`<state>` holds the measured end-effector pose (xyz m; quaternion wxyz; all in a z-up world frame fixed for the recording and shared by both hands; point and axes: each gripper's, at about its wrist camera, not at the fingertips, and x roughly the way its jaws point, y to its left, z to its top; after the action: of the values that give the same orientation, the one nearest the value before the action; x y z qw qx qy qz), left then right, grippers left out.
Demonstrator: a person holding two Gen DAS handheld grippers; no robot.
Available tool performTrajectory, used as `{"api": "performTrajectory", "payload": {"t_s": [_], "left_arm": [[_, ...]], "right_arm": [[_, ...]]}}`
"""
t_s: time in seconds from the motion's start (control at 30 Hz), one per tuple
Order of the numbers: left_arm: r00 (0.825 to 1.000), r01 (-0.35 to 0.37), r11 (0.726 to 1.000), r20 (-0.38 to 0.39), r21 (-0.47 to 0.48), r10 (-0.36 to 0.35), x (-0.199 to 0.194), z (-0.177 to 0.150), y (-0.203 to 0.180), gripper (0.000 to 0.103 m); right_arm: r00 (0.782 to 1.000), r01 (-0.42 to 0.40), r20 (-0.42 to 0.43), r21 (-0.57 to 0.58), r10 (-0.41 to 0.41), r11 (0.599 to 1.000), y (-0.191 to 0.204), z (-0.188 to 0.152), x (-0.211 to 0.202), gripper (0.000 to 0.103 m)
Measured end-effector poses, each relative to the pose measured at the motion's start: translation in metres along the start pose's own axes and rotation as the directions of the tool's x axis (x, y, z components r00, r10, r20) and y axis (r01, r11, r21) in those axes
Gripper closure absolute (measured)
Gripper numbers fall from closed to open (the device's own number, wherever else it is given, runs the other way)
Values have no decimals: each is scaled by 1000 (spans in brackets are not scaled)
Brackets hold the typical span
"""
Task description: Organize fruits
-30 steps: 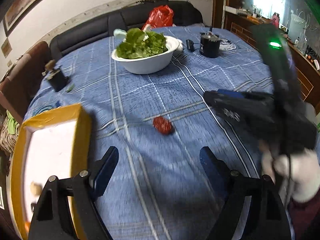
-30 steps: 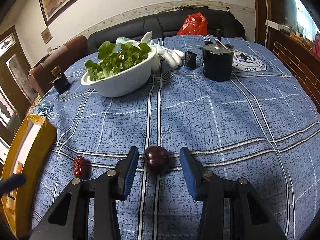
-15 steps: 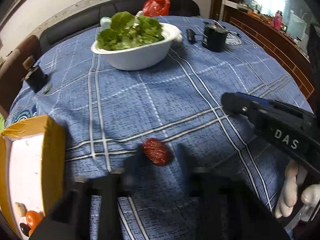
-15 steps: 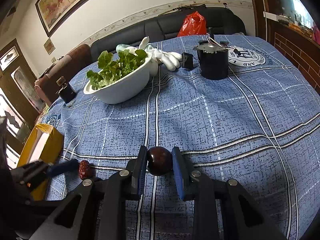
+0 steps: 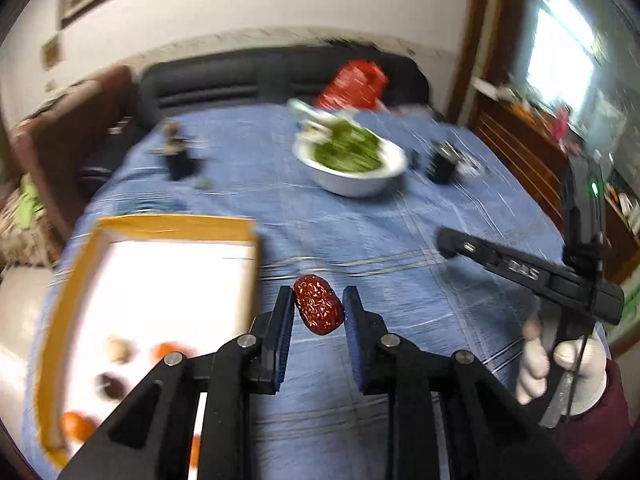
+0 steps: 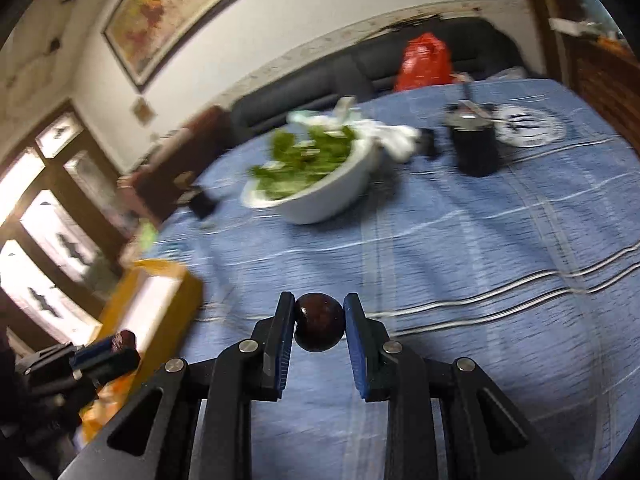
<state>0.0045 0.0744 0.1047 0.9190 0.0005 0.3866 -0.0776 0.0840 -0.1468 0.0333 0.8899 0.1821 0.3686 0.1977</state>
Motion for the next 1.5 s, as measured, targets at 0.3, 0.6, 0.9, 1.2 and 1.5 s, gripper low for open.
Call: {"api": "performTrajectory", "payload": {"t_s": [0.3, 0.6, 0.9, 1.2, 1.5], "left_arm": [[981, -191, 951, -12, -244, 194, -28, -39, 128, 79], [985, -171, 915, -64, -366, 158, -14, -71, 187, 79], [992, -96, 892, 28, -441, 120, -42, -83, 198, 40], [980, -97, 888, 113, -449, 164, -85, -84, 185, 31], [974, -67, 949, 186, -309, 130, -113, -75, 115, 26]], "right_arm": [[986, -142, -109, -128, 128, 982, 123, -40, 12, 75], [968, -126, -247, -288, 54, 949, 223, -81, 72, 74], [971, -23, -229, -378, -70, 926, 241, -95, 93, 73], [989, -4, -138, -352, -48, 936, 236, -108, 43, 64], [999, -2, -48, -176, -7, 984, 198, -129, -20, 57]]}}
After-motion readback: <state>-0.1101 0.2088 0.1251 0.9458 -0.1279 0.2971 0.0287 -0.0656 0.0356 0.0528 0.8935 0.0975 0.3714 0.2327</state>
